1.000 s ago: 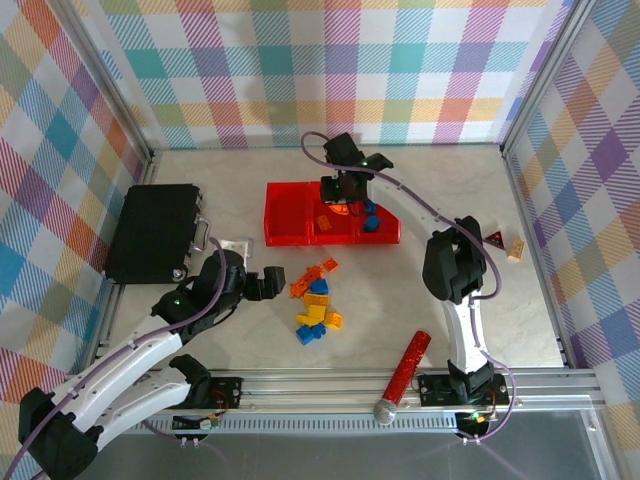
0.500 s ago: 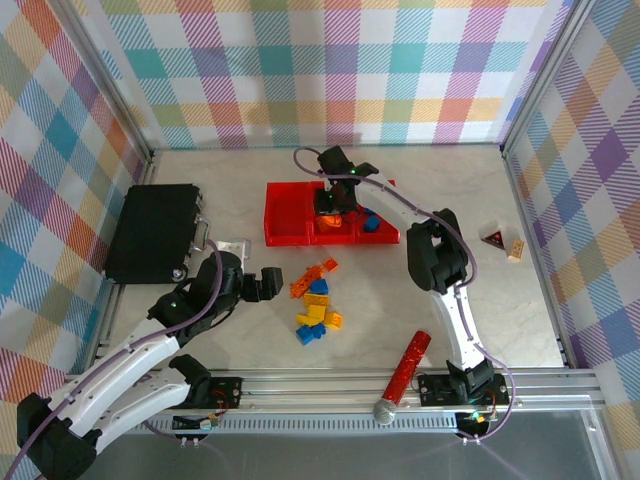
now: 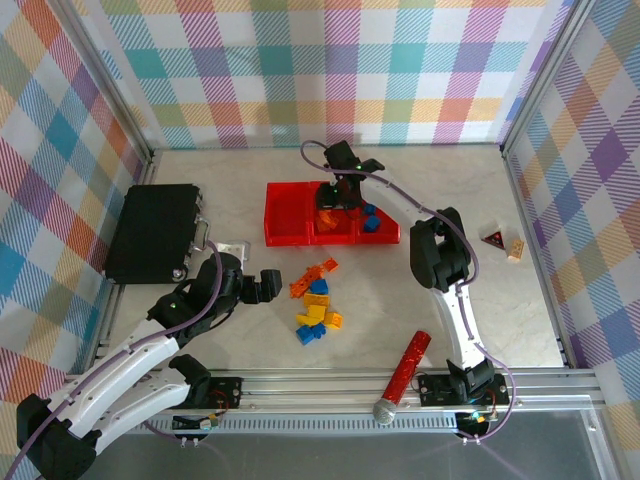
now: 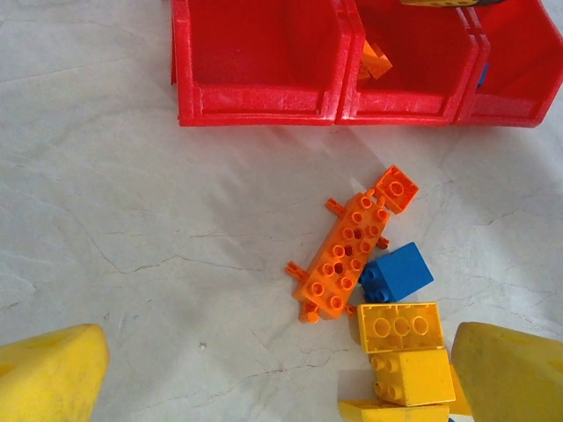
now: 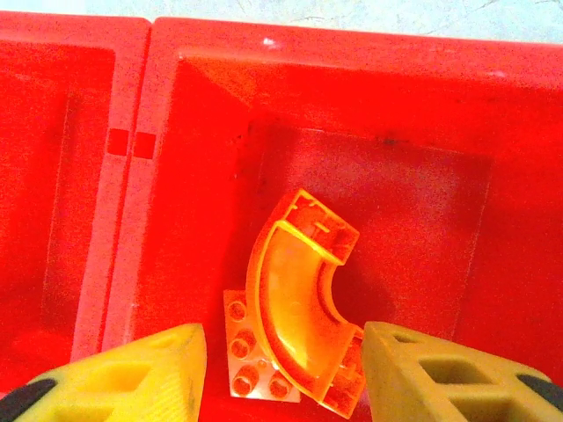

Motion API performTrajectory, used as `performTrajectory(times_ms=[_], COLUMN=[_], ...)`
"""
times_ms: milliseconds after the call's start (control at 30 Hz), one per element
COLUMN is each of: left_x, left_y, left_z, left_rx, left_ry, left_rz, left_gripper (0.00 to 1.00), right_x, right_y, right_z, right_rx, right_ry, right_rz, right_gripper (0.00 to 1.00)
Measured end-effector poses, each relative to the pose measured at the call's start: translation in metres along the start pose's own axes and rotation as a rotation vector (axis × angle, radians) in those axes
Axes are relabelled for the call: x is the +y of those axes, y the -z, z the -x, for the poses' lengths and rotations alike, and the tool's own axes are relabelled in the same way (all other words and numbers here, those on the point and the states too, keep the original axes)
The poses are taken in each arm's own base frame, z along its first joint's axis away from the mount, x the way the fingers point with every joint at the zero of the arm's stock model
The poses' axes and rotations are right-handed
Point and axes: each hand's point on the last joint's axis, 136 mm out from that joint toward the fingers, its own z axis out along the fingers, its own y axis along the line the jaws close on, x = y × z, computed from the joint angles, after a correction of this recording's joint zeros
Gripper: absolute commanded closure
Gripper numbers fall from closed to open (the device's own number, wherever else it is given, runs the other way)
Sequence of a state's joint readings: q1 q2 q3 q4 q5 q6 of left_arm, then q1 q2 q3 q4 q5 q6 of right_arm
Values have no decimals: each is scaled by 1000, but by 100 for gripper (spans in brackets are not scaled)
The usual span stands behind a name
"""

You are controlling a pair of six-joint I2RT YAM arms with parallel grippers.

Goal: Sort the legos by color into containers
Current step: Place the lego in the container, then pick up the lego from the center of the table.

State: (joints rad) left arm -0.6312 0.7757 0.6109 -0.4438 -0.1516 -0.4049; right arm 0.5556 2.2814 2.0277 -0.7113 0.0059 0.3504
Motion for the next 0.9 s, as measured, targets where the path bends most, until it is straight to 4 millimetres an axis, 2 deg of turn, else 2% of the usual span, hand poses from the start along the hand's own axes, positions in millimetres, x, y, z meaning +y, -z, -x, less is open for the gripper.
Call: performTrajectory(times_ms=[233,300,367,567,667,733,900], left_x=[0,0,0,0,-1,-2,-4], left_y=[0,0,-1,-5,-8,-10,-13], left_z=[0,0,0,-3,-3,-2,-1], left_rx=[0,0,3,18,20,16,18], left_ry=[7,7,7,8,12,16,16], left_rz=[0,0,1,9,7,4,-2], left_gripper=[0,0,0,0,0,0,0], right_x=[7,10,14,28,33,32,23], right_y=[4,11,25,89,110,116,110], right_z=[0,0,2,2,-11,-25,-70], right_rx=[10,8,-6,-78,-88,-78,-2], right_ry=[-2,-3,-1,16,29,33,26], right_rz=[34,45,58,107,127,132,121], right_gripper=[50,50,50,49,49,47,35])
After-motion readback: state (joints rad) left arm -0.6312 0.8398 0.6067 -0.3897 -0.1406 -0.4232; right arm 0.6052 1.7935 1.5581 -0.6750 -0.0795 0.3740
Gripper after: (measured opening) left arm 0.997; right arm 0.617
